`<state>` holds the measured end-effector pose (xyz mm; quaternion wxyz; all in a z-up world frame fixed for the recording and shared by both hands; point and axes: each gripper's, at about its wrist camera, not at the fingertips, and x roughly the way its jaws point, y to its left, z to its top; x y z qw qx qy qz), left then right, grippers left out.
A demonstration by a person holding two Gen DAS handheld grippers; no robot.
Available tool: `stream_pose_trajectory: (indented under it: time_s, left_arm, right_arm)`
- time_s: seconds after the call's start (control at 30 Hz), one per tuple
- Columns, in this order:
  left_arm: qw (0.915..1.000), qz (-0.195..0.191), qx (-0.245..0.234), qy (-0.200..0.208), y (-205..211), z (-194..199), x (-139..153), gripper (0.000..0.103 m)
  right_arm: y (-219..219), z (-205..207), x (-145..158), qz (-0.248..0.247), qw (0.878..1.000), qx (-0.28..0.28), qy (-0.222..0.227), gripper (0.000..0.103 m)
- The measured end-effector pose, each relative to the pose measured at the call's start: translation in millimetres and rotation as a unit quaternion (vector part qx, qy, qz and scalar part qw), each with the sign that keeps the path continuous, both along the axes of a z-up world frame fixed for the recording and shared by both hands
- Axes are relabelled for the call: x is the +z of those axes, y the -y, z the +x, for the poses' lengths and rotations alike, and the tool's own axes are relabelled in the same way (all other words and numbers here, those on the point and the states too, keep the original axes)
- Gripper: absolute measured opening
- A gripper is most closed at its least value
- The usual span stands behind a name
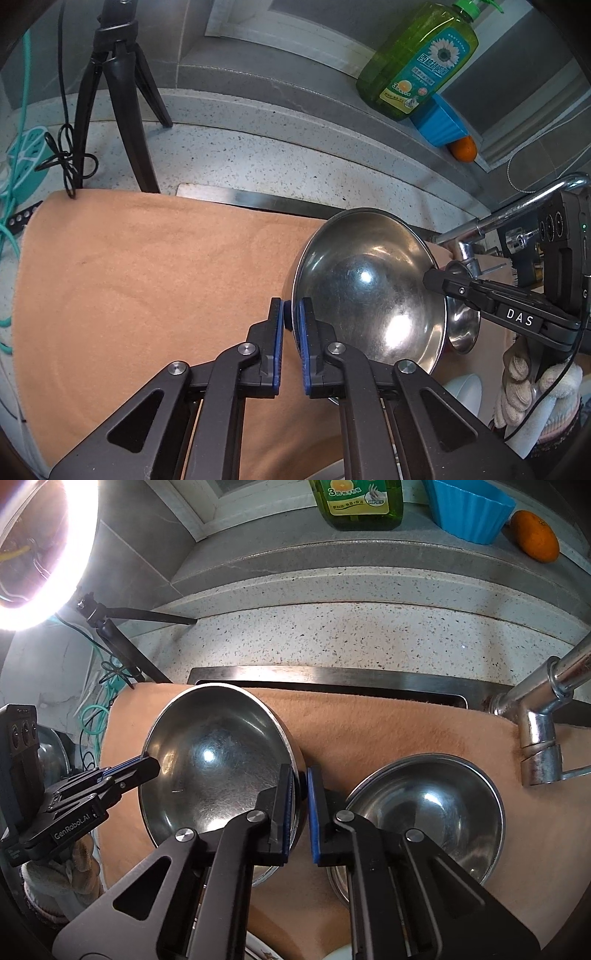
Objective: Organize plates and bowls
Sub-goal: 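Close the right gripper on the steel bowl rim while the left gripper closes too, then lift the steel bowl with both tools and carry it beside the plate stack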
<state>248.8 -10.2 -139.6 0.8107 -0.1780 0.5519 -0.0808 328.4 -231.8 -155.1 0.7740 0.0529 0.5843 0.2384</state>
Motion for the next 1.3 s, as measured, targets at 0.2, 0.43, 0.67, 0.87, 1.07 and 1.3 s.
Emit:
stream_pose_trajectory:
  time_s: [0.2,0.43,0.67,0.87,1.07,1.3]
  left_arm:
    - [1.0000,0.003,-0.001,0.003,0.7,-2.3,2.7,0.007]
    - [0.9999,0.003,0.003,0.009,-2.7,-9.1,8.1,0.007]
    - [0.9998,0.002,0.007,0.020,-10.9,-22.9,19.2,0.007]
    - [0.9995,0.000,0.015,0.028,-21.2,-36.6,28.0,0.007]
    - [0.9992,0.001,0.020,0.034,-29.5,-56.0,33.8,0.007]
    - [0.9988,-0.006,0.032,0.035,-40.2,-81.9,35.3,0.007]
  right_arm:
    - [0.3,-0.7,0.3,-0.002,1.000,-0.003,0.000,0.008]
    - [-0.3,-9.9,4.1,0.002,1.000,-0.006,0.001,0.008]
    - [-3.6,-24.9,16.6,0.010,1.000,-0.001,0.007,0.008]
    - [-10.4,-41.4,27.6,0.016,1.000,0.009,0.012,0.008]
    - [-19.3,-60.6,35.6,0.020,0.999,0.022,0.015,0.008]
    - [-28.9,-85.7,38.8,0.022,0.999,0.038,0.015,0.008]
